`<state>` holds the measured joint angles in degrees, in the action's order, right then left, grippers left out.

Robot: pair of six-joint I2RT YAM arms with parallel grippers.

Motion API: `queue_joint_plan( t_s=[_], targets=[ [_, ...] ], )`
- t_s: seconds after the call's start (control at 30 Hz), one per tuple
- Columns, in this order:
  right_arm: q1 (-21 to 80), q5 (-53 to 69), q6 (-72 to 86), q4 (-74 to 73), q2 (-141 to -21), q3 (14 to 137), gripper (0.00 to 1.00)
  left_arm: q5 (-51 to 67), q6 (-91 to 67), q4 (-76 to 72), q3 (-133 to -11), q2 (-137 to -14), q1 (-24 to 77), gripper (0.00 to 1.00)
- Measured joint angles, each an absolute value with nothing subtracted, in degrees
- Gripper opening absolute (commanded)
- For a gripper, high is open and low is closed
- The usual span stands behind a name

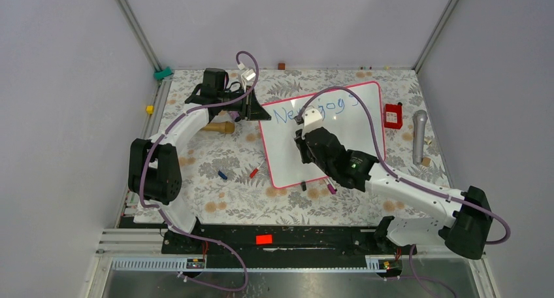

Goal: Write a sentence on the whiteboard

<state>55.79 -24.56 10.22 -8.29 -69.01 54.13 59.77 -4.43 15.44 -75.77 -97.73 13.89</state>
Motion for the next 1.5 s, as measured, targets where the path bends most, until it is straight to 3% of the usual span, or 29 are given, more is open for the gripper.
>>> queue_joint_plan(
  t_s=[1.5],
  targets=[
    [57.6,-33.6,7.6,-14.8,-80.2,62.7,0.00,59.7,-4.4,15.4,-75.8,-97.7,13.9,0.12]
  ],
)
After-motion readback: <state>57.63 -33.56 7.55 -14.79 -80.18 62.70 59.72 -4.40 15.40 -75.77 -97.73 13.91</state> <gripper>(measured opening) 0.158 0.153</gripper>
